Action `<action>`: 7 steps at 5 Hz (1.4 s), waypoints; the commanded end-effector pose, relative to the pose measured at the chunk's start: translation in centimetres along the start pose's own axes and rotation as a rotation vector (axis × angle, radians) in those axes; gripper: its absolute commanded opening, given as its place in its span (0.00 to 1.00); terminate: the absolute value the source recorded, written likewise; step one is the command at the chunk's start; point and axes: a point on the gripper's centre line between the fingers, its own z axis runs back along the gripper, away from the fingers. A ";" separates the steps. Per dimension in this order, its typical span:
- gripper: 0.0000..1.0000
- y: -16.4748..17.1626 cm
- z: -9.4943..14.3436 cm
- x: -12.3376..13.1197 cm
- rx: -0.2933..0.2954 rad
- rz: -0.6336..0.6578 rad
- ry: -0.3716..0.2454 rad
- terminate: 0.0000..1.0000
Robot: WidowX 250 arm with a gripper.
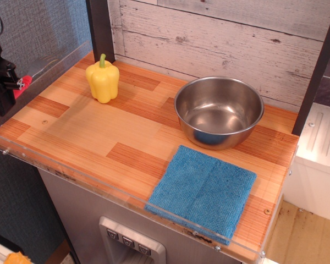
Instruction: Move the spatula from center to left side of the table
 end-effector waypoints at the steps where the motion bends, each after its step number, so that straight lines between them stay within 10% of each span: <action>1: 0.00 0.7 -2.3 2.1 0.034 -0.032 -0.014 0.00; 4: 0.00 -0.6 -4.9 4.5 0.054 -0.031 0.015 0.00; 5: 1.00 -1.0 -4.1 4.9 0.066 -0.045 0.012 0.00; 7: 1.00 -1.8 -0.8 5.0 0.057 -0.080 -0.063 0.00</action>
